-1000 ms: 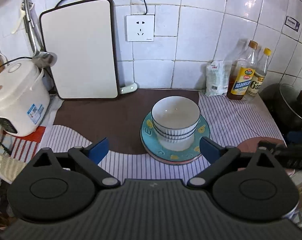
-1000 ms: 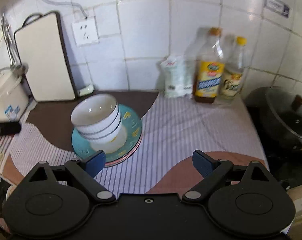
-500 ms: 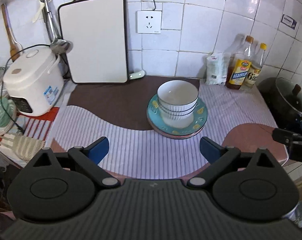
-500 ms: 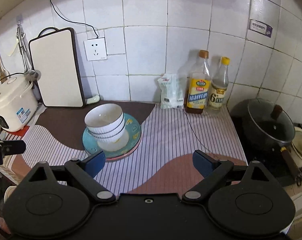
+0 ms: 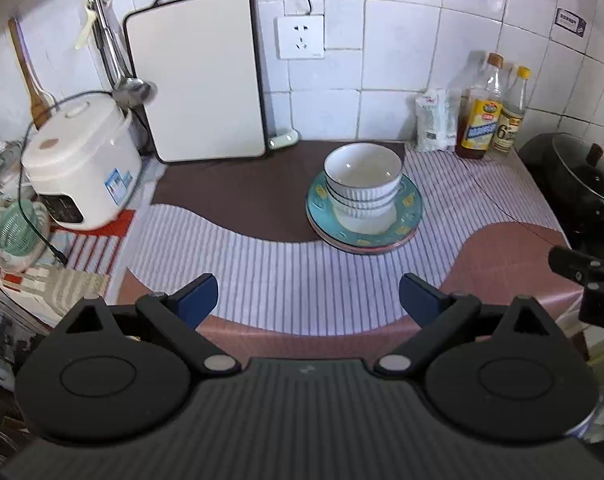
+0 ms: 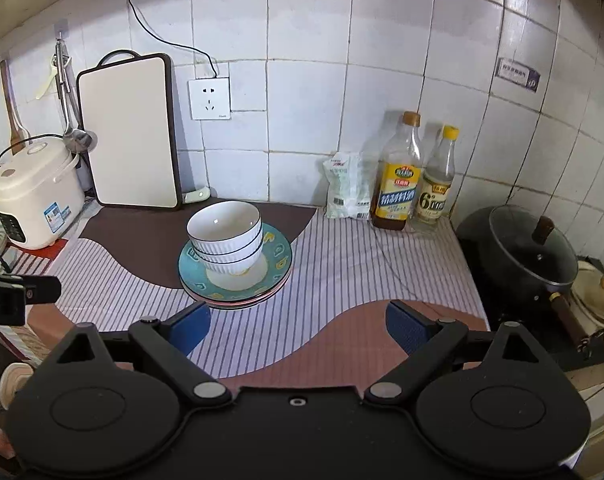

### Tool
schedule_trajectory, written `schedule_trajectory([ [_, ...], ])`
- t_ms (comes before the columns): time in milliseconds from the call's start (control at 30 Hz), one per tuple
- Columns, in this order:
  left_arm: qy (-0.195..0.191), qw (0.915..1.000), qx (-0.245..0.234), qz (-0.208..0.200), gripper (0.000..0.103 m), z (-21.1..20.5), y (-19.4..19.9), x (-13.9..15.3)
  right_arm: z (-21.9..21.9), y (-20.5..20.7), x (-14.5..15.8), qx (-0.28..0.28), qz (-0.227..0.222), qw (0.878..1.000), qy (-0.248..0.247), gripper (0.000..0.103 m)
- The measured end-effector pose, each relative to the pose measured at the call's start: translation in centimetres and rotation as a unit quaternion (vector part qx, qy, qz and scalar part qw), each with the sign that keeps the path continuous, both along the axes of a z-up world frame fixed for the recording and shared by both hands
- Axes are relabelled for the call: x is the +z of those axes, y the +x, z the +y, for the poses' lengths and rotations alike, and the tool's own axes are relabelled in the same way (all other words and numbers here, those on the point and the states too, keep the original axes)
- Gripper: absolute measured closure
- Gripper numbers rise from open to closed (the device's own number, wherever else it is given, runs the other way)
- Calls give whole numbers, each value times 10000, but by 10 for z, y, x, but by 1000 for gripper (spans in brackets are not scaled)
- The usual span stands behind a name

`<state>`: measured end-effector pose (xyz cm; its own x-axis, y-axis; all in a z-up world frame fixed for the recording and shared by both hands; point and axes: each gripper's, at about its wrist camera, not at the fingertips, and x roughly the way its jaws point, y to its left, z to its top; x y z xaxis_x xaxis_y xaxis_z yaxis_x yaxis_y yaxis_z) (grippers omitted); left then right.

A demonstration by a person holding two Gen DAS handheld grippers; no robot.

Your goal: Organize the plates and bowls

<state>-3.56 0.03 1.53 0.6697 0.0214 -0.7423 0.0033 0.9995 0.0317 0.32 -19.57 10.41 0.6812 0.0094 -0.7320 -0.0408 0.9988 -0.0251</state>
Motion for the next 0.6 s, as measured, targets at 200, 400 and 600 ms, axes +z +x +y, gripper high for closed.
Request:
schedule_trajectory([
  [200,61,9999,-2,-89,5,6,-7,1,7,-9,1,-33,-196,9996,-184,6],
  [400,95,9996,-103,-254,5,9,-10,0,11,-17,-2,-71,-306,9994,-165,6],
  [600,203,9981,-219,-532,5,8,-13,-2,12,-20,-5,-119,-363,9992,-85,6],
])
